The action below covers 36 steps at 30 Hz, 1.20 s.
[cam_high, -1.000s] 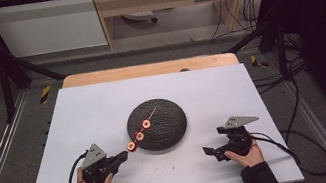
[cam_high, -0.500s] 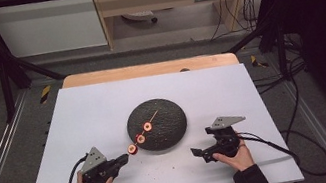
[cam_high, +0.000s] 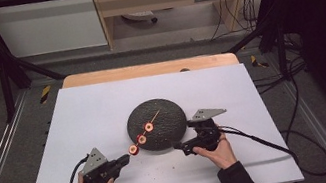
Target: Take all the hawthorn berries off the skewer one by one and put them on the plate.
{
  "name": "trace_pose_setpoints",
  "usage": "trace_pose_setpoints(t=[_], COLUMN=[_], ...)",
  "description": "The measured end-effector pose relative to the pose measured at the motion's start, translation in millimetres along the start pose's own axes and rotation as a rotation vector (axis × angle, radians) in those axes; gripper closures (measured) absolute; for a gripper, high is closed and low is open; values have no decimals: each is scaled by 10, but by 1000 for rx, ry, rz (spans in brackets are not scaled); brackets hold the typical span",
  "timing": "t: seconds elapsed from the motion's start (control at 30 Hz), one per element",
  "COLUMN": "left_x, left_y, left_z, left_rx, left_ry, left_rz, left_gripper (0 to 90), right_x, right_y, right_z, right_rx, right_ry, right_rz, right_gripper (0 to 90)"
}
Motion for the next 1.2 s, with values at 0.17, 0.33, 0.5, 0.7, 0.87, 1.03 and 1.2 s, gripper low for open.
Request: trace_pose_setpoints(t=[0.17,0.33,0.5,0.7,0.87,1.03,1.2], left_x=[13,32,50,74,97,105,108], left_y=[7,17,23,29,41,53,56], left_z=[-2,-7,-13,-17,-23,-32,-37], left_rx=[3,1,2,3,1,-4,-6], left_ry=[4,10,15,23,31,34,36], left_rz=[0,-4,-6,-13,-17,-21,-22], left_gripper=[883,883,883,883,882,883,883], right_x=[-49,-58,-63,-36,-28,-29,-36], right_y=[158,276,408,526,574,586,579], right_z=[96,149,242,289,277,269,272], right_rx=[13,31,56,90,99,97,96], right_ry=[22,55,73,123,147,154,164], right_rz=[22,42,60,85,111,132,156], right_gripper=[54,89,145,285,396,505,568])
Point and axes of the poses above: each handheld gripper's, and its own axes: y roughly forward along the jaws, z roughly out of its top, x roughly to its right, the point moved 3 cm from there along y, roughly forward along the jaws, and after that the axes turned 15 degrees about -y, right-handed, at the moved point
